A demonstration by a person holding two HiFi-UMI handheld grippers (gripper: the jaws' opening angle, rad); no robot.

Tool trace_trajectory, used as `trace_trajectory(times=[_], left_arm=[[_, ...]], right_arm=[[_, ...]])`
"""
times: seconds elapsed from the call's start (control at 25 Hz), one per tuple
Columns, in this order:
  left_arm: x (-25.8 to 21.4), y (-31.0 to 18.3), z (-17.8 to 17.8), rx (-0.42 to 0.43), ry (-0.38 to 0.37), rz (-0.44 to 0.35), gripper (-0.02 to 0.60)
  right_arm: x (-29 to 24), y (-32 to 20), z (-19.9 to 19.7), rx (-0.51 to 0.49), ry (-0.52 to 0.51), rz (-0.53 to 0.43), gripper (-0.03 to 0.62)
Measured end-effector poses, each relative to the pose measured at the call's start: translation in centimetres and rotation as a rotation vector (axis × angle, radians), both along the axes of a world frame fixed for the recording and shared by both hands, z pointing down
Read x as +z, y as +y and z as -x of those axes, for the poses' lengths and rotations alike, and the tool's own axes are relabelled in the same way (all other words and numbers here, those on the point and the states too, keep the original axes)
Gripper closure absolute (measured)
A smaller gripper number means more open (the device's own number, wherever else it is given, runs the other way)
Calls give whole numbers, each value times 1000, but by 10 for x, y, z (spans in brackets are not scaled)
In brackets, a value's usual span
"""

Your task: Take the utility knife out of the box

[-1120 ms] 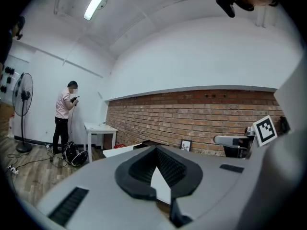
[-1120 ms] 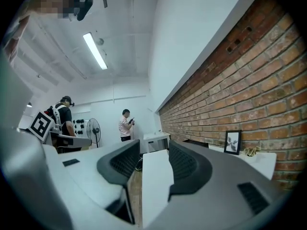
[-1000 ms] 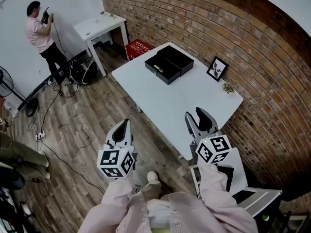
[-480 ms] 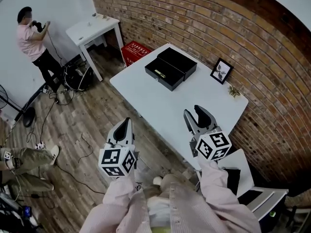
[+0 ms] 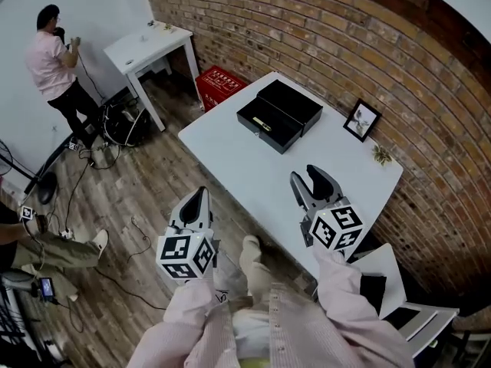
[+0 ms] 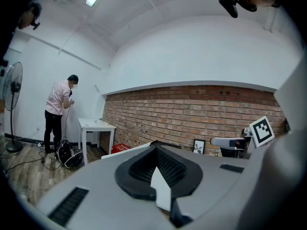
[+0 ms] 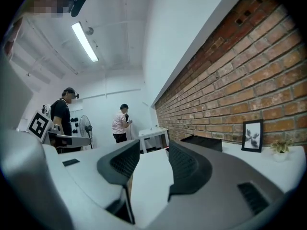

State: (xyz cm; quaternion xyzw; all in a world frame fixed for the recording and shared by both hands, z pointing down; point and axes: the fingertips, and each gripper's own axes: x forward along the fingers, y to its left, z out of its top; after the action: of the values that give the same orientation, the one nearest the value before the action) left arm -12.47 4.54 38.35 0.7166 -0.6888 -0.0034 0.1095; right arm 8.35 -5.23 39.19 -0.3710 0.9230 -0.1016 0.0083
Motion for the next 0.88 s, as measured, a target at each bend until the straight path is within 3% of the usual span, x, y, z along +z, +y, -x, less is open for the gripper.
trace_trajectory(times=[0.88], left_arm=[[43,-175,72,70,66,125,589]], right_arm=[[41,-165,77,44,45,124,422]])
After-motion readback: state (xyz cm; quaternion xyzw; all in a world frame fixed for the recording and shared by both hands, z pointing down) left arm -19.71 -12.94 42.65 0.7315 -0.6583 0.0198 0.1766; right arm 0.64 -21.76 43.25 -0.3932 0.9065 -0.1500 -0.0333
